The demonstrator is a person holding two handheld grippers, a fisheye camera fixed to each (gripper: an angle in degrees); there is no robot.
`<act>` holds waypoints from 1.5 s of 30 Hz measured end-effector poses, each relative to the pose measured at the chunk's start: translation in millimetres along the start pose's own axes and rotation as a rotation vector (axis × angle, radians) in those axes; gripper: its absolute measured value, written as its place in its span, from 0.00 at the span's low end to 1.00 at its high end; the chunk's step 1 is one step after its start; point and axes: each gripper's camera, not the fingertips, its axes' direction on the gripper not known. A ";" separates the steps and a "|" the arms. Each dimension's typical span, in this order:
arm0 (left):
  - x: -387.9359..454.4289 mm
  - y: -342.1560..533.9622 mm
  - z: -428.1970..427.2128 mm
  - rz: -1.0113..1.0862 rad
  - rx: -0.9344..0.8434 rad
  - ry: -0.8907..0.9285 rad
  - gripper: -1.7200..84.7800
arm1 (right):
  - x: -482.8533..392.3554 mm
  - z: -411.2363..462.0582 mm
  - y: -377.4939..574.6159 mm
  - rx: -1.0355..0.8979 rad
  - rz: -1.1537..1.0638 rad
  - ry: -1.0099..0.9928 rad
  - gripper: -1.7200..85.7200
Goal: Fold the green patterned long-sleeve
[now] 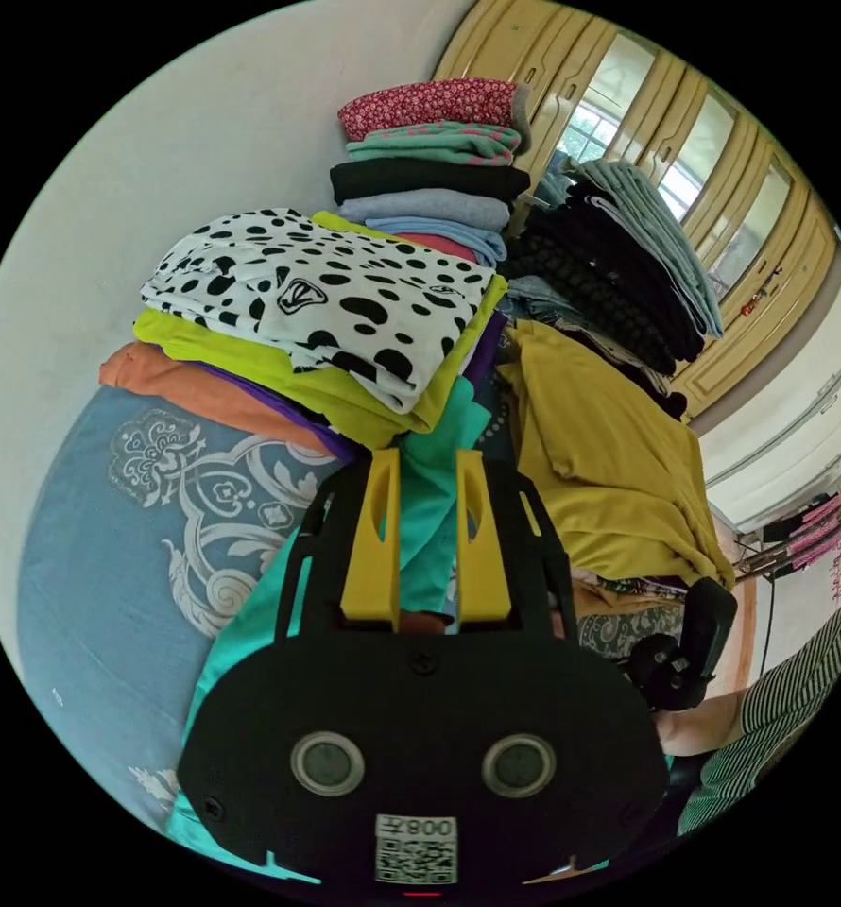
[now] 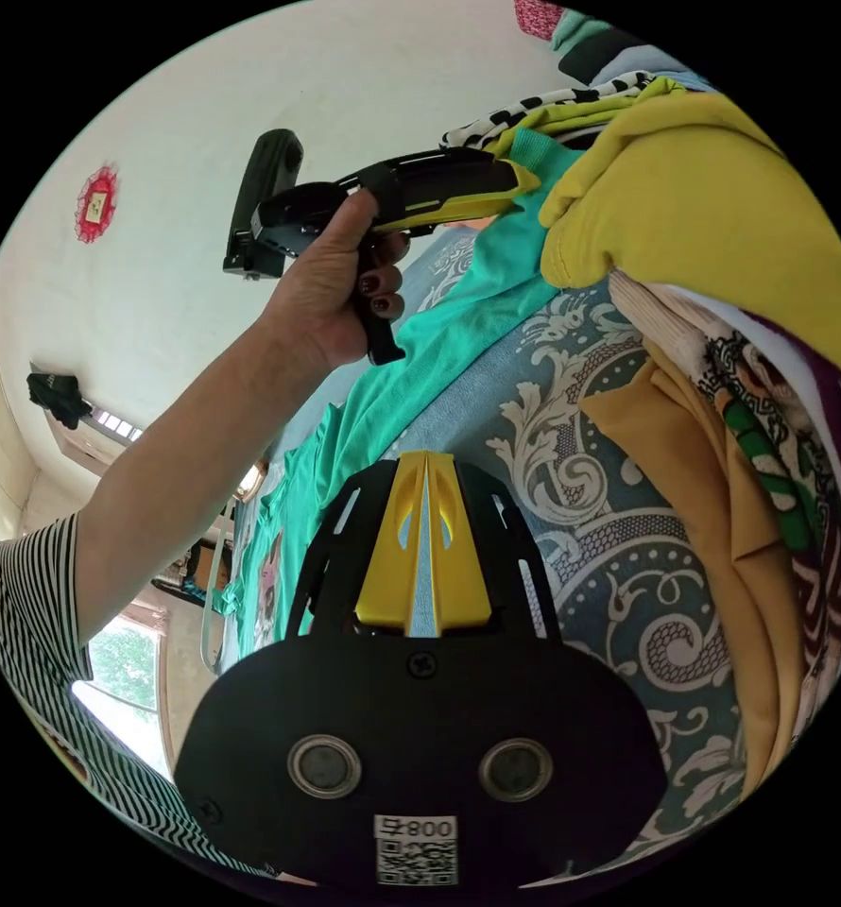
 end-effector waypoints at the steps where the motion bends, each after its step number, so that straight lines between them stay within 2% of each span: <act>1: 0.4 -3.2 0.6 -0.006 0.000 -0.008 0.10 | -0.3 -0.5 0.8 -0.012 0.005 -0.008 0.02; 7: 12.2 -13.2 -27.1 0.011 0.036 -0.005 0.06 | -10.1 -6.6 12.0 -0.014 0.008 -0.013 0.02; 12: 25.5 13.9 -89.0 0.066 0.066 0.010 0.05 | -22.2 -21.9 31.1 0.043 -0.029 -0.076 0.03; 16: 19.1 49.3 -140.2 0.062 0.094 0.011 0.05 | -31.0 -69.1 51.3 0.209 -0.031 -0.017 0.09; 20: 0.2 89.4 -187.6 0.018 0.119 0.053 0.05 | -64.0 -96.1 45.6 0.301 -0.171 -0.014 0.13; 26: -19.5 137.3 -234.9 -0.004 0.121 0.074 0.05 | -145.8 -57.6 46.6 0.211 -0.369 -0.009 0.12; 31: -34.7 179.7 -281.9 -0.008 0.140 0.071 0.05 | -188.7 -42.4 73.0 0.220 -0.383 -0.052 0.06; 37: -65.0 268.1 -366.1 -0.055 0.197 0.088 0.05 | -257.9 -11.1 124.7 0.190 -0.445 -0.125 0.04; 45: -119.3 459.6 -499.3 -0.193 0.255 0.038 0.05 | -353.1 78.6 195.2 0.044 -0.522 -0.276 0.04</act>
